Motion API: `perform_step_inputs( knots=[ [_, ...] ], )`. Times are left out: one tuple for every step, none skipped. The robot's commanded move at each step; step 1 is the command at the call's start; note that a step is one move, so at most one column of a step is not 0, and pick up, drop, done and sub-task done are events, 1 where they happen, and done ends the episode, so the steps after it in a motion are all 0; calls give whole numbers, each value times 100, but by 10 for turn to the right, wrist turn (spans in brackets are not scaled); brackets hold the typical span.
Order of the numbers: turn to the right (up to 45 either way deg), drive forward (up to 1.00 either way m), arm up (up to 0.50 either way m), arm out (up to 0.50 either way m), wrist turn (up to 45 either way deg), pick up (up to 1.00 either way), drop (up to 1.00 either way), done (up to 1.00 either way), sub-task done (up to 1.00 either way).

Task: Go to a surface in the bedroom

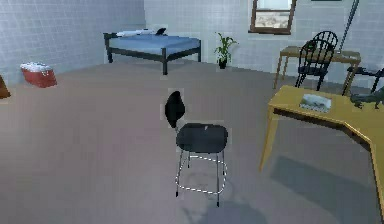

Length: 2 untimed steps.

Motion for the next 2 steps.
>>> perform_step_inputs(
  knots=[
    [0,45,0,0,0,0,0,0,0],
    [450,0,0,0,0,0,0,0,0]
  ],
)
